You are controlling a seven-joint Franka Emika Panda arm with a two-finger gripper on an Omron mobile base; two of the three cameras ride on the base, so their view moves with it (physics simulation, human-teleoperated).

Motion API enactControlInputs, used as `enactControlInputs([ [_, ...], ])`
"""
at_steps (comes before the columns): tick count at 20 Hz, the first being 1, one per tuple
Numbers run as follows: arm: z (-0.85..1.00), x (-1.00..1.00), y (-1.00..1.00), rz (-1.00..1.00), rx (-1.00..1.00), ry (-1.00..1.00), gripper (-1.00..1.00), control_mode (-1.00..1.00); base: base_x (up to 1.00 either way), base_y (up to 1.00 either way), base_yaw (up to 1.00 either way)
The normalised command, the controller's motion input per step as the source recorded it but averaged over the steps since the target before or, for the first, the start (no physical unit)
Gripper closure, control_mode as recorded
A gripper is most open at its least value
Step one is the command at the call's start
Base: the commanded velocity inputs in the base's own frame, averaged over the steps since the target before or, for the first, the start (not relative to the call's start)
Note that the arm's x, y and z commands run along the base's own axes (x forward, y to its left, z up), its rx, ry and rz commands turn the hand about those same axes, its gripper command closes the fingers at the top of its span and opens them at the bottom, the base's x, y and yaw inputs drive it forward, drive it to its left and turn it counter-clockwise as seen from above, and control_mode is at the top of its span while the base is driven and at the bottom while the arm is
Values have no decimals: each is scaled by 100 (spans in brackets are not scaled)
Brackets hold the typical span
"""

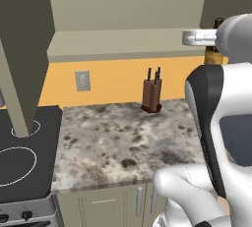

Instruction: Sort all alcoholic drinks to one cabinet, and non-alcoholic drinks to the other.

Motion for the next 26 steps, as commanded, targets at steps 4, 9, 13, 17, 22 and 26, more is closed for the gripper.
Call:
enactControlInputs([
  [4,20,65,-18,0,0,-5,100,-100,0,0,0],
  [9,4,60,-29,0,0,-3,100,-100,0,0,0],
  [13,0,61,-38,0,0,0,100,-100,0,0,0],
  [17,0,63,-27,0,0,0,100,-100,0,0,0],
  [22,0,62,-13,0,0,0,100,-100,0,0,0],
  [26,0,56,-3,0,0,0,100,-100,0,0,0],
])
